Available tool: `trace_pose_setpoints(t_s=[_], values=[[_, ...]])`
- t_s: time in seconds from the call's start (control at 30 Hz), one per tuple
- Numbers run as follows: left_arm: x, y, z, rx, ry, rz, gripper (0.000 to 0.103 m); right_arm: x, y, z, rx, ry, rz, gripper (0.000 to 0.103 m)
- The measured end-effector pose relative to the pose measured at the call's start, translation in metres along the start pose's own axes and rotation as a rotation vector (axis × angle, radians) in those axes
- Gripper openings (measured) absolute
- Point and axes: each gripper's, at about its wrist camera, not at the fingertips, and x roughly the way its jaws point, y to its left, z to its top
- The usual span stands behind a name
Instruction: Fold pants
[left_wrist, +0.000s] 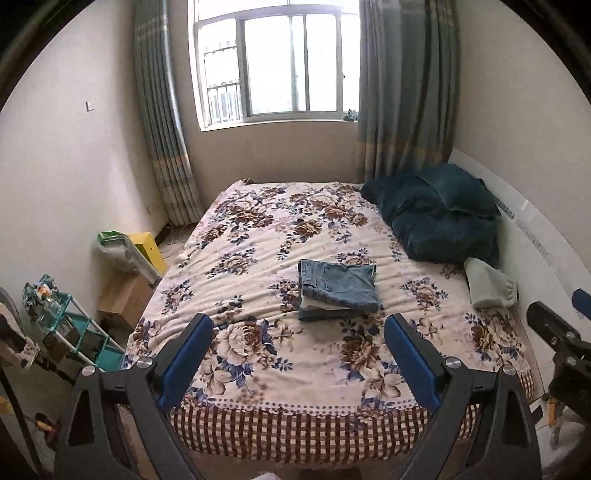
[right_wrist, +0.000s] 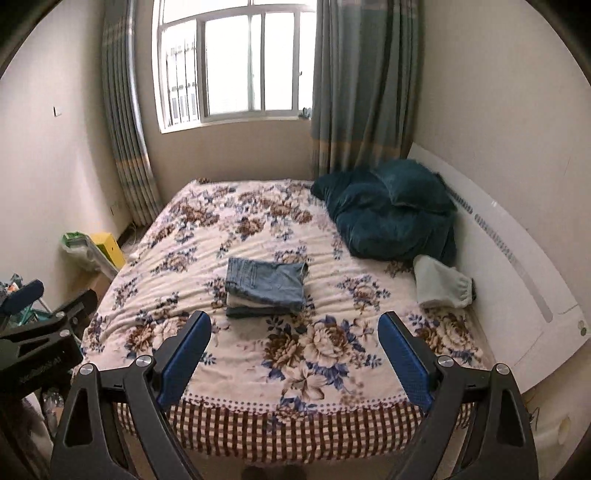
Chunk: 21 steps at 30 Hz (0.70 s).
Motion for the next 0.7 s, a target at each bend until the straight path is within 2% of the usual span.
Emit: trace_pose_setpoints(t_s=[0.17,0.33,0.43,0.5,0.7], values=[[-0.016,0.000,-0.003,-0.033,-0.008,0.000,0.095,-0.031,-0.009,0.001,0.002,-0.038,0.017,0.094],[-0.019,-0.001,-0.008,-0.054,-0.011,0.009,0.095,-0.038,-0.020,0.001,0.012,-0.036,0.027,0.095],[-0.015,-0.003,-0.010,-0.055,-0.006,0.019,0.095,-0.031,-0.025,0.002,0.011,-0.028,0.028,0.095],[-0.012,-0.004,-0.010,-0.057,-0.014,0.017,0.103,-0.023,-0.028,0.003,0.009,-0.027,0.024,0.095],[0.010,-0.010,-0.007,-0.050,-0.024,0.034,0.103,0.012,-0.031,0.011,0.001,-0.042,0.002,0.097]])
